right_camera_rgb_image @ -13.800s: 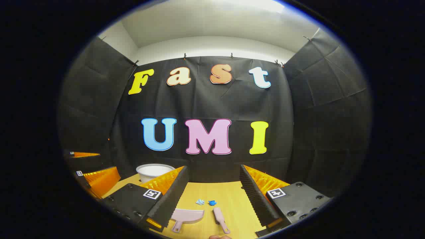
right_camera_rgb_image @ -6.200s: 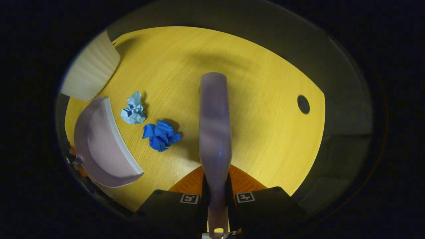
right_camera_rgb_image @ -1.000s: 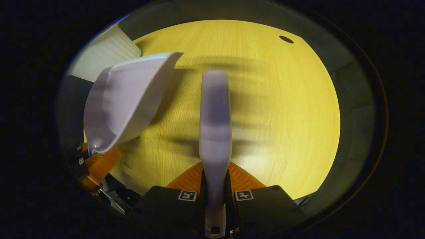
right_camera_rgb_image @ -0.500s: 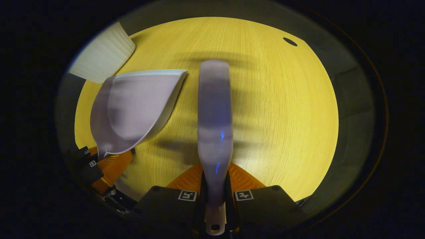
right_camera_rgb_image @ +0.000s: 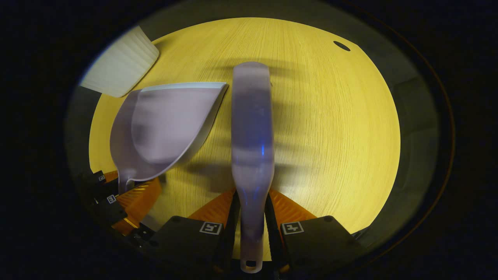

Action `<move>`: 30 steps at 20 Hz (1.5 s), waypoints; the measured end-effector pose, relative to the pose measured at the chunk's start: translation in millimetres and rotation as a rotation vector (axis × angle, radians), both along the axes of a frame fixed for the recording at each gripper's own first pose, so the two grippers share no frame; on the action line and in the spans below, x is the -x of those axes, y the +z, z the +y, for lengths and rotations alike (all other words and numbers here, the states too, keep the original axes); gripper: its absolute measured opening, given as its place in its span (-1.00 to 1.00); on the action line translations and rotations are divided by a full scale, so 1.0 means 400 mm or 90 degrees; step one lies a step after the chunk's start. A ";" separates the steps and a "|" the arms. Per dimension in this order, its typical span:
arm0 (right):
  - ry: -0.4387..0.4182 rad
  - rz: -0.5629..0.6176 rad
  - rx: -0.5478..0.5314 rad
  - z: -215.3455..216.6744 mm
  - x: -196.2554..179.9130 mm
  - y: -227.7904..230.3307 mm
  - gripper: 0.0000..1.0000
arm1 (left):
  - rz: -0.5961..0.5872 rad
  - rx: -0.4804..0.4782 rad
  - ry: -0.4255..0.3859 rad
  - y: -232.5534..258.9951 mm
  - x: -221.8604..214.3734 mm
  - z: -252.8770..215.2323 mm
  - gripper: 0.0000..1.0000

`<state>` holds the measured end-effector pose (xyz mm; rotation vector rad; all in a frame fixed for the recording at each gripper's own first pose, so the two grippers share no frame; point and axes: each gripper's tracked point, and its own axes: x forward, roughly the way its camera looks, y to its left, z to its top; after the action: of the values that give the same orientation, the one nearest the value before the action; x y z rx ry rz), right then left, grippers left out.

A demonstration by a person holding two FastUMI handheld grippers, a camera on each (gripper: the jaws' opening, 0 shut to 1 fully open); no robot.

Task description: Pick up the small broom and dustpan from the desktop, sweep the trash into the dustpan with the broom, and then empty the trash into the garbage bin.

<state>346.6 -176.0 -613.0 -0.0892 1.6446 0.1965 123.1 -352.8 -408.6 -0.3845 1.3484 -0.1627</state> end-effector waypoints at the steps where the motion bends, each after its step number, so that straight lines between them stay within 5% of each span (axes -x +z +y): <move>1: -0.001 -0.006 0.000 -0.001 -0.007 0.006 -0.27 | -0.005 -0.004 -0.002 -0.001 -0.002 -0.001 0.15; 3: -0.012 -0.034 -0.003 -0.005 -0.019 0.036 -0.02 | -0.032 -0.006 0.000 0.007 -0.005 -0.001 0.38; 4: -0.020 -0.053 -0.009 -0.003 -0.022 0.055 0.35 | -0.052 -0.020 0.009 0.021 -0.009 0.011 0.59; 6: -0.035 -0.083 -0.014 -0.002 -0.032 0.079 1.00 | -0.087 -0.033 0.012 0.040 -0.014 0.019 0.60; 13: -0.122 -0.206 -0.062 -0.014 -0.113 0.233 1.00 | -0.242 -0.085 0.032 0.152 -0.085 0.077 0.60; 19: -0.149 -0.528 -0.077 -0.028 -0.230 0.471 0.97 | -0.428 -0.097 0.079 0.357 -0.121 0.148 0.60; 20: -0.149 -0.593 -0.070 -0.033 -0.239 0.452 0.83 | -0.451 -0.097 0.092 0.381 -0.121 0.167 0.60; 21: -0.151 -0.671 -0.065 -0.031 -0.259 0.462 0.97 | -0.475 -0.100 0.100 0.387 -0.112 0.179 0.60; 24: -0.140 -0.823 -0.081 -0.018 -0.273 0.462 0.96 | -0.535 -0.148 0.097 0.414 -0.114 0.215 0.59; 30: -0.097 -0.870 -0.096 -0.024 -0.263 0.504 0.96 | -0.584 -0.174 0.111 0.477 -0.100 0.254 0.59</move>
<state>451.7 -185.7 -411.5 0.0250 0.2690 0.0913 163.2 -251.2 -218.0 -0.1517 0.4172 0.0027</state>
